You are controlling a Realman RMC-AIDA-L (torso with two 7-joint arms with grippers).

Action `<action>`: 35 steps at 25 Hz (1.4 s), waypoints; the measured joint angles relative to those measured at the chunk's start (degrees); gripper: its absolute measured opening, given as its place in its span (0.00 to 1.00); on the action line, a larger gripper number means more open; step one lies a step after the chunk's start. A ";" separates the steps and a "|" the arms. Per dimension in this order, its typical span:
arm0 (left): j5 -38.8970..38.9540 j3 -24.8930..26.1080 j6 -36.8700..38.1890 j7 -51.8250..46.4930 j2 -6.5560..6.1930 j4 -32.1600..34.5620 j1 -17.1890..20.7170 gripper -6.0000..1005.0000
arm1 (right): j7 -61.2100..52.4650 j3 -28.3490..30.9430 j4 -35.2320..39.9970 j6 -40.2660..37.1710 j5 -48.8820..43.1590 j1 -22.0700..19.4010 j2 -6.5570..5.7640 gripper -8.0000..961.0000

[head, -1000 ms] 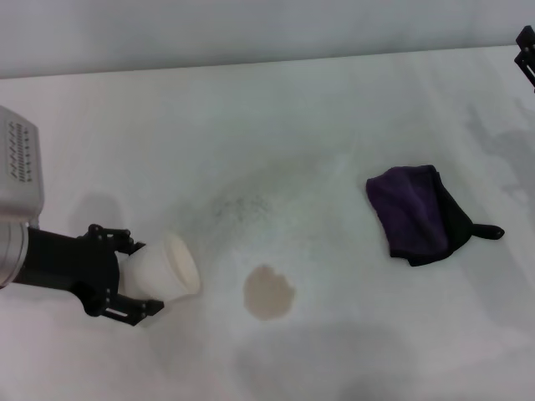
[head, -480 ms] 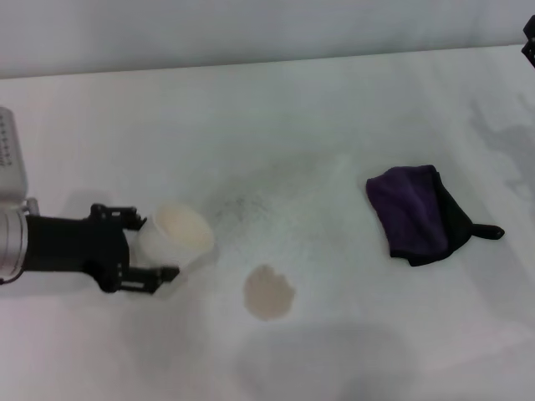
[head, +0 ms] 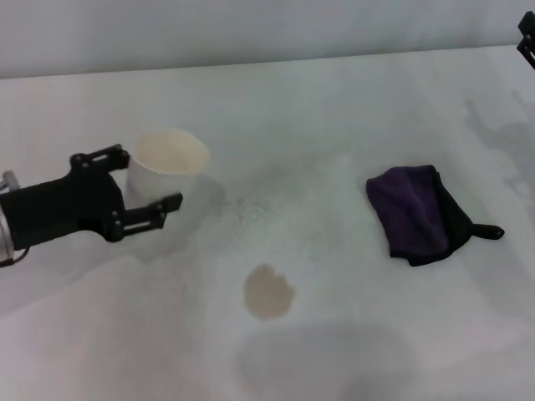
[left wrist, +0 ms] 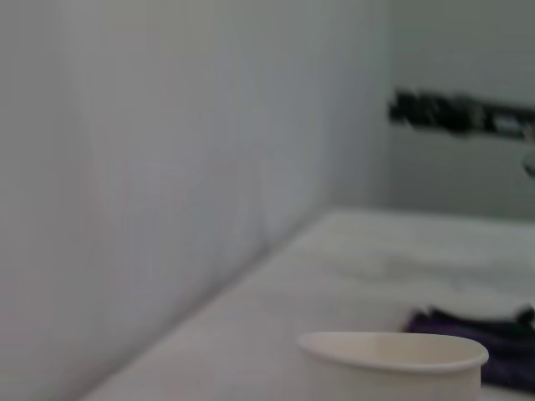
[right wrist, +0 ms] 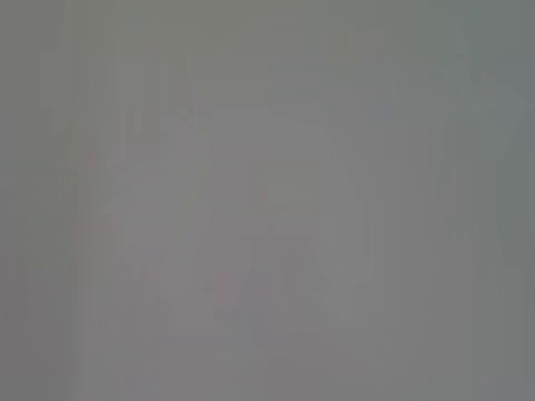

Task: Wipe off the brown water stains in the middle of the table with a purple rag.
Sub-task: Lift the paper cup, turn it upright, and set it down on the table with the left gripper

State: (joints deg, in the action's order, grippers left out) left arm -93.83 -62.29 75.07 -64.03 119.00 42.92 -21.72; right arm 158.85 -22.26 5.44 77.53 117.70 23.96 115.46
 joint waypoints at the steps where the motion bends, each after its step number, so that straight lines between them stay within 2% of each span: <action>1: 2.04 -0.01 -0.05 1.93 0.00 -1.28 0.43 0.76 | 0.12 -0.21 0.17 0.00 -0.01 0.00 0.00 0.91; 6: 12.04 -0.20 0.23 10.81 0.00 -9.18 3.00 0.77 | 0.51 -0.62 0.64 0.20 -0.02 0.01 0.03 0.91; 12: 17.54 -0.43 0.35 15.68 0.01 -14.59 6.18 0.77 | 0.51 -1.25 0.75 0.26 -0.02 -0.06 0.02 0.91; 19: 19.79 -0.07 0.55 21.19 0.08 -19.41 8.27 0.77 | 0.67 -1.72 0.80 0.38 -0.01 -0.45 0.00 0.91; 35: 22.73 -0.02 -0.34 32.21 0.09 -30.11 8.17 0.77 | 0.62 -2.18 0.80 2.12 -0.01 -0.67 0.09 0.91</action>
State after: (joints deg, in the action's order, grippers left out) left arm -71.10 -62.30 74.73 -31.83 119.09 12.82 -13.55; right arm 159.46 -24.43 6.24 79.65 117.68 23.29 115.55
